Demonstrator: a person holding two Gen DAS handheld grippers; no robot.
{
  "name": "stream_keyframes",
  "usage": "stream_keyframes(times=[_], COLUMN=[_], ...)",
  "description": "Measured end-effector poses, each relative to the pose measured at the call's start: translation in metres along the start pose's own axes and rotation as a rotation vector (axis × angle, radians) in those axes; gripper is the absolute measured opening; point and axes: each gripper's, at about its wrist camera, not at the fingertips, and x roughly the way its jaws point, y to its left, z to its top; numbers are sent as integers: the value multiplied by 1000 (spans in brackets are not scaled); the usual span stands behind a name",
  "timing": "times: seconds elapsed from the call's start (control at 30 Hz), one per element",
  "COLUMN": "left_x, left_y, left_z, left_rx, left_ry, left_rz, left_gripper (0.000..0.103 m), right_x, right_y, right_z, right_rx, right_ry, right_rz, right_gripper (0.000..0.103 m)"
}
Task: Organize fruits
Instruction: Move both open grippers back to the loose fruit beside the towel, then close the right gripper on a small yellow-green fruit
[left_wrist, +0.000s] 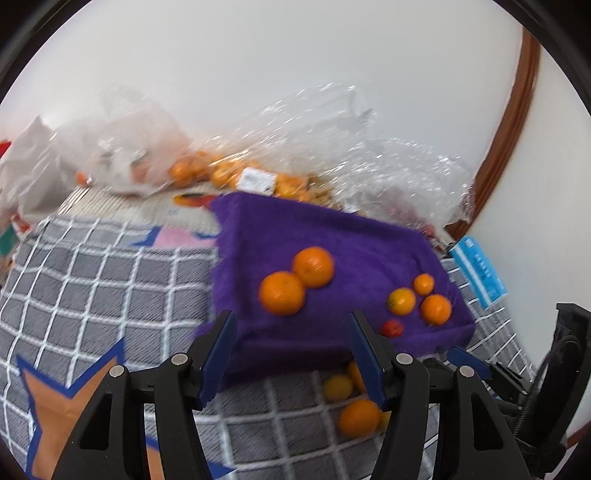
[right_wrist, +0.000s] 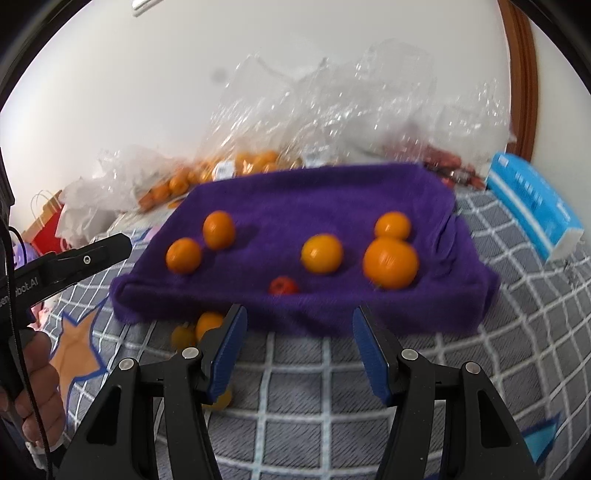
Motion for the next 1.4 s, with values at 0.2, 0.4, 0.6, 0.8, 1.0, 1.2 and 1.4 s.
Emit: stream_keyframes(times=[0.2, 0.4, 0.6, 0.8, 1.0, 1.2, 1.4], left_x=[0, 1, 3, 3, 4, 7, 14], left_y=[30, 47, 53, 52, 54, 55, 53], left_z=[-17, -33, -37, -39, -39, -40, -42], left_rx=[-60, -65, -97, -92, -100, -106, -97], left_ry=[50, 58, 57, 61, 56, 70, 93], left_rz=[32, 64, 19, 8, 7, 15, 43], left_gripper=[60, 60, 60, 60, 60, 60, 60], right_x=[1, 1, 6, 5, 14, 12, 6], right_y=[17, 36, 41, 46, 47, 51, 20], right_z=[-19, -34, -40, -41, -42, -43, -42], right_rx=[-6, -47, -48, -115, -130, -154, -77], right_ry=[52, 65, 81, 85, 117, 86, 76], right_rz=[55, 55, 65, 67, 87, 59, -21], right_gripper=[60, 60, 59, 36, 35, 29, 29])
